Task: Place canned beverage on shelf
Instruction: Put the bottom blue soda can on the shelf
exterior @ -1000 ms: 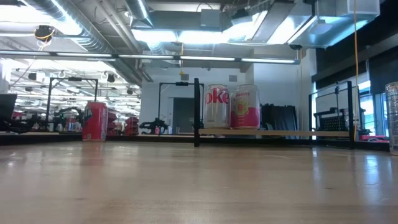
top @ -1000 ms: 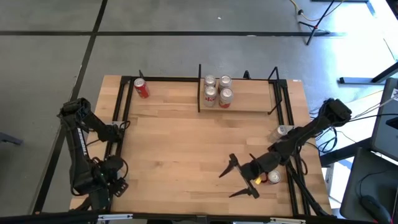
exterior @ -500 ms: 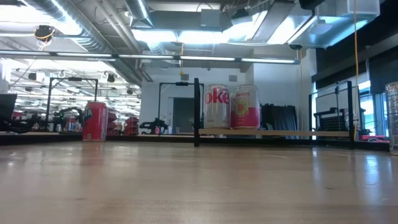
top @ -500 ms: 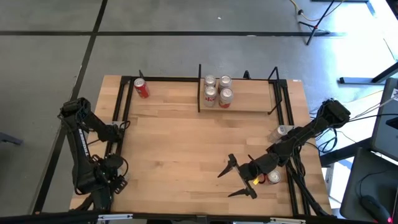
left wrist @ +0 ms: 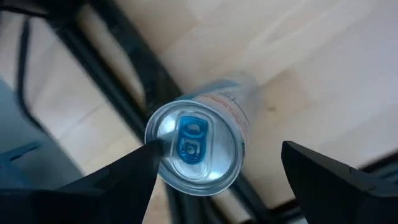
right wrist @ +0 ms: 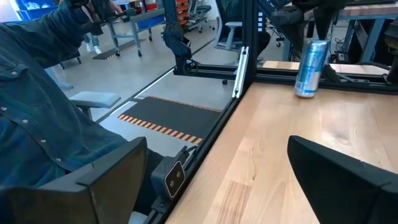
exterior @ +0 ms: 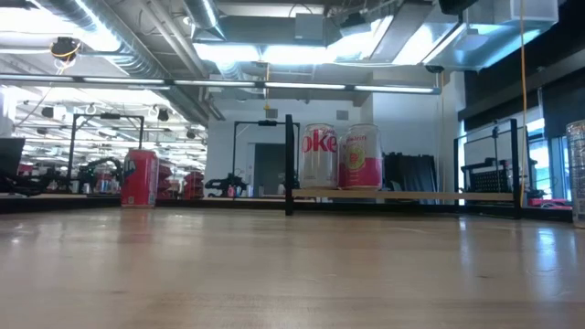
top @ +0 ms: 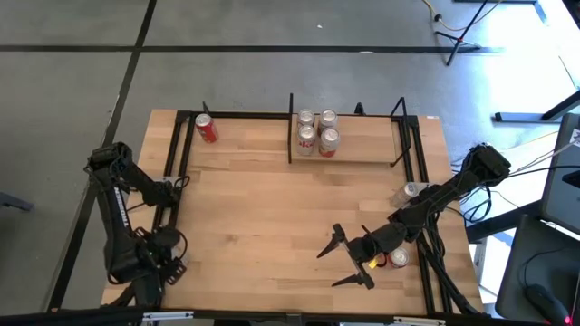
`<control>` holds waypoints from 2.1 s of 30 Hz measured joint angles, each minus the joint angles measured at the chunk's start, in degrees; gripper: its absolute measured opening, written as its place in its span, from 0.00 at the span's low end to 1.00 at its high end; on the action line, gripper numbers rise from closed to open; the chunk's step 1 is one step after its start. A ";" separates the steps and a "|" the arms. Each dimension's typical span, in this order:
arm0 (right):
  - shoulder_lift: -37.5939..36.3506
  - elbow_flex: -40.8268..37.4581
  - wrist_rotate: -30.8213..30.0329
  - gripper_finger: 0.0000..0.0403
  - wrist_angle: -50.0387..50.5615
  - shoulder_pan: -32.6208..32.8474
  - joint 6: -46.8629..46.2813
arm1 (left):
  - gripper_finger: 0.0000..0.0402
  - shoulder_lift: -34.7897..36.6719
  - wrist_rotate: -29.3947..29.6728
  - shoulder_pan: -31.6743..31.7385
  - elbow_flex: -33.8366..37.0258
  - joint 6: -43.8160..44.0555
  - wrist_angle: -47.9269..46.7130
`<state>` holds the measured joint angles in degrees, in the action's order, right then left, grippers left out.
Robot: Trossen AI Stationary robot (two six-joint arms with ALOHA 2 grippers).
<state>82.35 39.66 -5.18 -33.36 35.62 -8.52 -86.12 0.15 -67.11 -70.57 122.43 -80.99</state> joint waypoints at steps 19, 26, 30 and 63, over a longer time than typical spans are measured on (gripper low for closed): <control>0.00 0.04 -0.01 0.92 0.00 0.00 0.05 | 0.81 -0.09 0.44 0.42 -2.32 1.04 -3.10; 0.00 0.04 -0.01 0.92 0.00 0.00 0.05 | 0.81 -0.07 1.85 0.42 -2.36 0.44 -3.00; 0.00 0.04 -0.01 0.92 0.00 0.00 0.05 | 0.81 -0.03 2.11 0.42 -1.82 0.44 -2.45; -3.02 0.04 -5.80 0.92 8.22 0.00 -1.65 | 0.49 -0.63 13.01 18.65 -4.13 -51.12 15.41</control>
<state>79.33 39.70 -10.98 -25.14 35.62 -10.17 -86.76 13.16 -48.47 -74.70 71.31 -65.57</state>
